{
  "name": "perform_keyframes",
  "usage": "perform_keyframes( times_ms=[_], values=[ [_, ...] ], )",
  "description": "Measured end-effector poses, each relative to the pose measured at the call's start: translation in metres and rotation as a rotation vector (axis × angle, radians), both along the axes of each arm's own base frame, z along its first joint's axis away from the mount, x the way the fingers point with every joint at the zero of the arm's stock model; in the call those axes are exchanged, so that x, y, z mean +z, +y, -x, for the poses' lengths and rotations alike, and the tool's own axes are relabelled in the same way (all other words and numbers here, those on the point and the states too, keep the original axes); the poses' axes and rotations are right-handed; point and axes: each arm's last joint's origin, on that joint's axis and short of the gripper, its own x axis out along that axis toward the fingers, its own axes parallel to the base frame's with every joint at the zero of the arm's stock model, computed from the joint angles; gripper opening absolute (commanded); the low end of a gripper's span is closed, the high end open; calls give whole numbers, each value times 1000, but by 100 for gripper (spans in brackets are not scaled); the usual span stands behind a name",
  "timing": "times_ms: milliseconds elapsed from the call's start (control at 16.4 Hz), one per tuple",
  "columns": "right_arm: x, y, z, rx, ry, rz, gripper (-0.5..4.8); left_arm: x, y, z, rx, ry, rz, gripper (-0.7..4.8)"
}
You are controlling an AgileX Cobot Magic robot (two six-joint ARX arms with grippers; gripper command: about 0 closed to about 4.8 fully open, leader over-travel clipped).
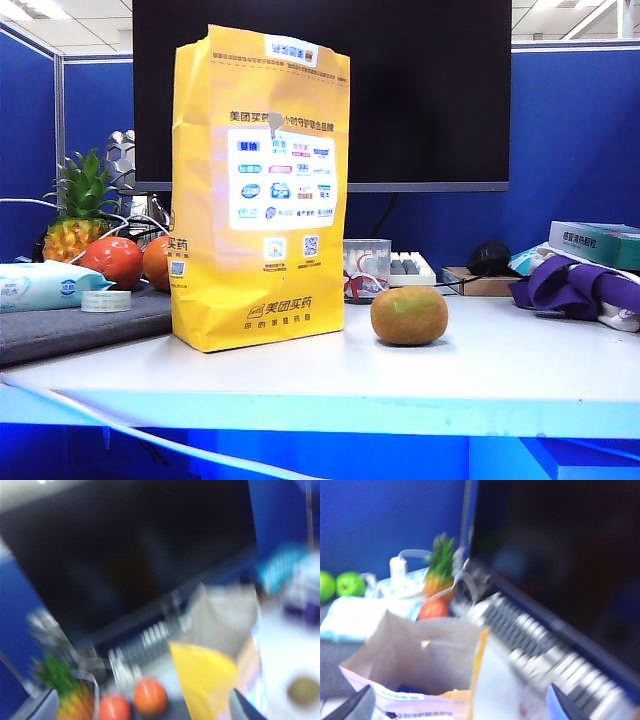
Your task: Pick up the kiwifruit and throw it into the yellow paper bag.
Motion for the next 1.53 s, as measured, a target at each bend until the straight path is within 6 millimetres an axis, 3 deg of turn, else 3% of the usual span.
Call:
perform_keyframes(
  times_ms=[183, 305, 427, 549, 610, 793, 854, 976, 1159, 1281, 1525],
  values=[
    [22, -24, 47, -46, -119, -48, 479, -14, 36, 38, -13, -96, 93, 479],
    [12, -38, 74, -91, -151, -56, 479, -30, 55, 60, -70, -123, 172, 479],
    [-18, -53, 105, -97, -132, -75, 479, -49, 65, 75, -199, -140, 236, 479],
    [-47, -66, 133, -102, -156, -145, 479, -55, 64, 74, -217, -111, 247, 479],
    [-89, -75, 148, -138, -162, -157, 479, -65, 58, 68, -188, -68, 223, 479],
    [-157, -72, 143, -152, -105, -240, 479, -99, 43, 46, -50, 57, 160, 479],
    [-192, -68, 134, -165, -47, -290, 479, -119, 34, 35, 4, 120, 143, 479],
    [-229, -64, 125, -169, 10, -335, 479, -145, 26, 25, 68, 201, 83, 479],
    [-252, -63, 122, -185, 101, -309, 479, -147, 26, 25, 74, 223, 91, 479],
    [-270, -63, 124, -213, 251, -220, 479, -147, 27, 25, 74, 223, 94, 479],
    [-287, -66, 128, -240, 405, -126, 479, -147, 27, 25, 74, 223, 94, 479]
  ],
)
